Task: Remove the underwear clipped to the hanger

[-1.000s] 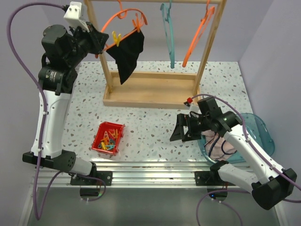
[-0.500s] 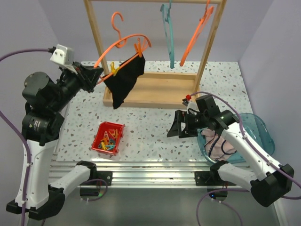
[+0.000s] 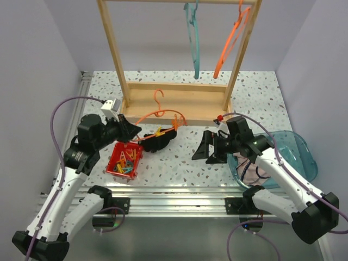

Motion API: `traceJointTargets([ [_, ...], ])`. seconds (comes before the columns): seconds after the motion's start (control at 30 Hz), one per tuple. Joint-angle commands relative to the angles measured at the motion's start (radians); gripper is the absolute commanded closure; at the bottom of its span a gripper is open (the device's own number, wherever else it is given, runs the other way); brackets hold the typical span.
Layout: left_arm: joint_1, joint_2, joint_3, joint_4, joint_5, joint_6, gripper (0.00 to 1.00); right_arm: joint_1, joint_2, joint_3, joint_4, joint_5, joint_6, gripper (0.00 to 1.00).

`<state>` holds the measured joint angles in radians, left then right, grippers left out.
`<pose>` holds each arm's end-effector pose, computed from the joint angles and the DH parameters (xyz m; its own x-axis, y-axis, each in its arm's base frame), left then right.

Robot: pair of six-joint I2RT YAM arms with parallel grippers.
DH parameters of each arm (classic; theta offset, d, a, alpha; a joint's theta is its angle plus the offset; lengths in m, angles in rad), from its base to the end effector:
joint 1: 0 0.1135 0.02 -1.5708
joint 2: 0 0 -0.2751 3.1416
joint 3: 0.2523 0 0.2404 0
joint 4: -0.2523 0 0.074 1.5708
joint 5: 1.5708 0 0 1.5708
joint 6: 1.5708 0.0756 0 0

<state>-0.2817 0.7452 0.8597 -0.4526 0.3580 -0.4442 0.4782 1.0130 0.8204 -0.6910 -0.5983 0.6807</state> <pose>0.1644 -0.0752 0.3382 -0.5360 -0.2639 -0.8019 0.3849 0.7690 -0.5103 0.1588 0.1303 0.2558 -0.9723 0.0818 -0.2190 -0.1101 0.6662 0.7376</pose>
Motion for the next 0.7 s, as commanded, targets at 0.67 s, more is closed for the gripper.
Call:
traceJointTargets([
  [0.67, -0.465, -0.004, -0.275, 0.335, -0.257, -0.205, 1.00, 0.005, -0.154, -0.423, 0.672, 0.017, 0.763, 0.01],
])
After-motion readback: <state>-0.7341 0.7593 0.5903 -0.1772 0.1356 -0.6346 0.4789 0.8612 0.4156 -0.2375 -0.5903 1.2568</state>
